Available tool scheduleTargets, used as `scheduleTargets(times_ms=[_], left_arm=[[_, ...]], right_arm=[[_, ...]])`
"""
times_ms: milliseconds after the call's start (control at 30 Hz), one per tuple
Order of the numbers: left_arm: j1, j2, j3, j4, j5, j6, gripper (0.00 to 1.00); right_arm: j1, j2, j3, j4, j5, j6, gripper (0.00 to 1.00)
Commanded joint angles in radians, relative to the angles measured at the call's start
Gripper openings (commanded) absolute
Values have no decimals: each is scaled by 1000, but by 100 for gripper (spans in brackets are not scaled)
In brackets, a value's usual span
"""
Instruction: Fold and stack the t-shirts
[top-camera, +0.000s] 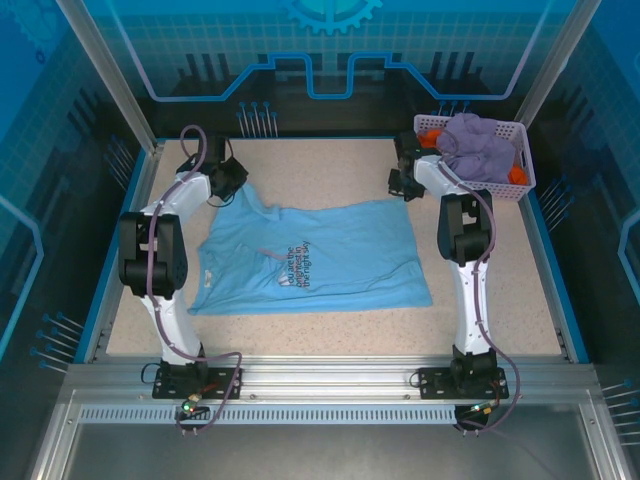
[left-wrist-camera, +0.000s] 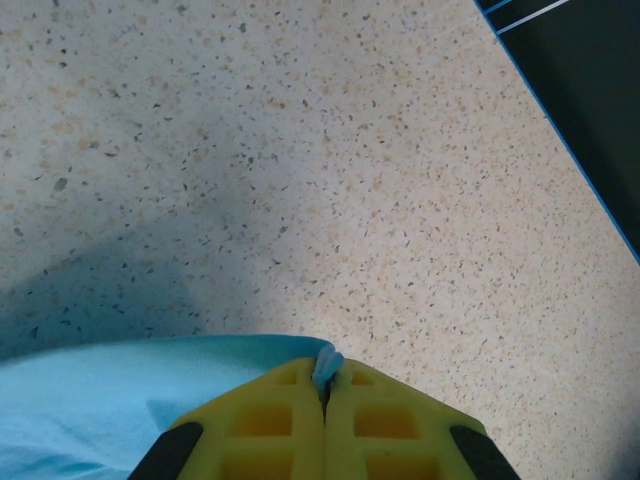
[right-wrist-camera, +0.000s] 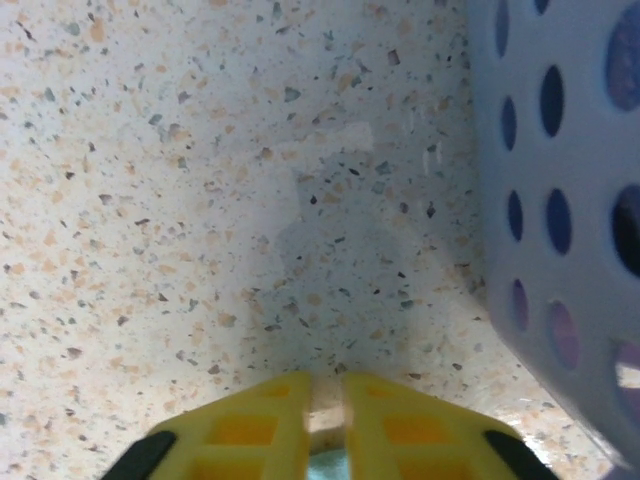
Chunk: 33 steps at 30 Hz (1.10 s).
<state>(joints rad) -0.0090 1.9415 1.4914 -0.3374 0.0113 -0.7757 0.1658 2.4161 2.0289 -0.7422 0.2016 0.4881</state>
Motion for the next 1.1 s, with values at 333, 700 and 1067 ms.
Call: scheduleTargets(times_ms=[333,700,1067], left_arm=[[-2,103,216,-10,23,121,0],[9,131,148,3,-11,107,0],[5,158,74,130,1,82,0]], right_arm=[[17,7,-9,-3,-16,-19,0],[15,-30,-35,-7,33,4,39],[13,-84,-119,29,104,24,43]])
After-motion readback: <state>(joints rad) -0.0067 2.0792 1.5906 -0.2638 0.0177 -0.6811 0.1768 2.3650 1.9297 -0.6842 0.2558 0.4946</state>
